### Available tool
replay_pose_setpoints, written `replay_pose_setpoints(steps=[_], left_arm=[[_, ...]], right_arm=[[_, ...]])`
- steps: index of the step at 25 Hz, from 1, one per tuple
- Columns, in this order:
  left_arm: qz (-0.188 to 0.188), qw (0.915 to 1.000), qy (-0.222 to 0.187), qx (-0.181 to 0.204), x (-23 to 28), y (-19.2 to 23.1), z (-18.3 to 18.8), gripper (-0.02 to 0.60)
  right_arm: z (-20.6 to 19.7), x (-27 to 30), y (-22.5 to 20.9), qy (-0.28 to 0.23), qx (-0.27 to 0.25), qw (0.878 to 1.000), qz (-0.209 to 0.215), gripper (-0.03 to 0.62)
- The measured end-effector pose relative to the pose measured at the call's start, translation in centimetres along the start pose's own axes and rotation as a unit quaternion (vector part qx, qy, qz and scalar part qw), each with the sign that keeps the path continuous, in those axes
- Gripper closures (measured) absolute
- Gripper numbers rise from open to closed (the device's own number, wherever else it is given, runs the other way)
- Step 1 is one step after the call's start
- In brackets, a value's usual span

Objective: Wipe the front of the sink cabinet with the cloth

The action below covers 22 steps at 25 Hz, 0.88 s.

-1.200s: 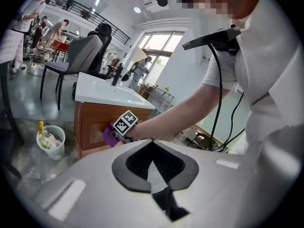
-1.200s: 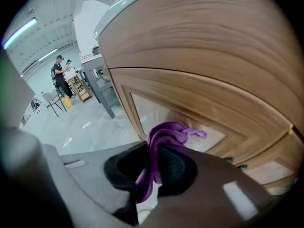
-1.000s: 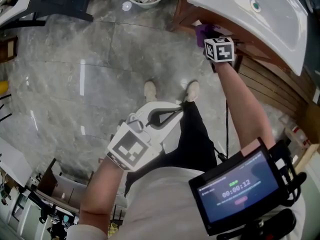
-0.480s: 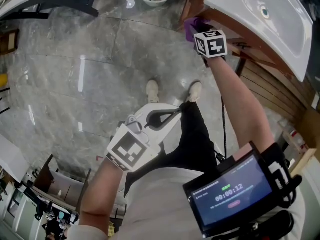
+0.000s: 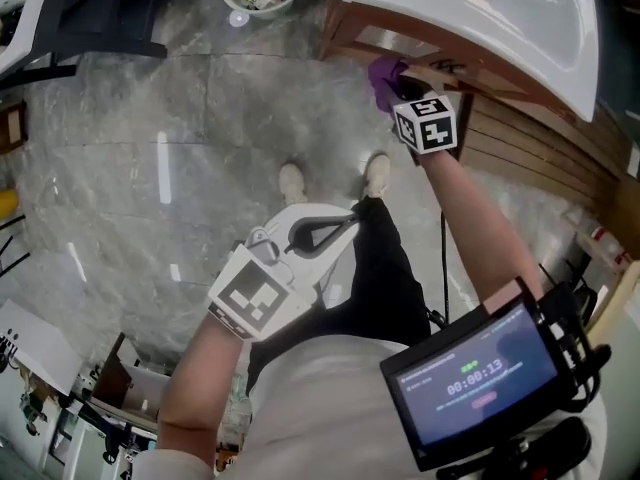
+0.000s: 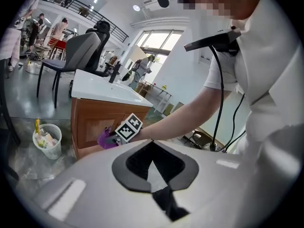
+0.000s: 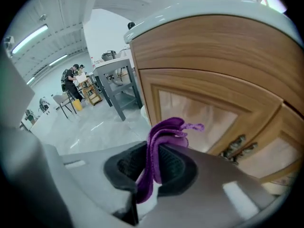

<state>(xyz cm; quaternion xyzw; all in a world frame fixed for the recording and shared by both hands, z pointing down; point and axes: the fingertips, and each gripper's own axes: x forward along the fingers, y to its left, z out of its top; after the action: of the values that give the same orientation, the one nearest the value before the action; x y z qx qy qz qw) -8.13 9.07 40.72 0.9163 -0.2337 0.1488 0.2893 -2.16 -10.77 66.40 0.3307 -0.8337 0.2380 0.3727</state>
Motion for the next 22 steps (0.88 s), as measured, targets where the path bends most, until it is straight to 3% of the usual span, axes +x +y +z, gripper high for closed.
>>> replay_pose_setpoints(steps=[8, 14, 22], left_arm=[[-0.056, 0.9977, 0.026, 0.029, 9.1, -3.1, 2.5, 0.576], [-0.076, 0.9953, 0.039, 0.046, 17.6, -5.2, 4.7, 0.577], [-0.071, 0.9952, 0.038, 0.056, 20.8, -5.6, 6.5, 0.577]], right_arm=[[-11.1, -8.9, -13.1, 0.038, 0.03, 0.996, -0.08, 0.539], [-17.9, -14.8, -24.3, 0.052, 0.048, 0.989, -0.13, 0.539], [-21.3, -16.6, -32.4, 0.067, 0.073, 0.978, -0.186, 0.539]])
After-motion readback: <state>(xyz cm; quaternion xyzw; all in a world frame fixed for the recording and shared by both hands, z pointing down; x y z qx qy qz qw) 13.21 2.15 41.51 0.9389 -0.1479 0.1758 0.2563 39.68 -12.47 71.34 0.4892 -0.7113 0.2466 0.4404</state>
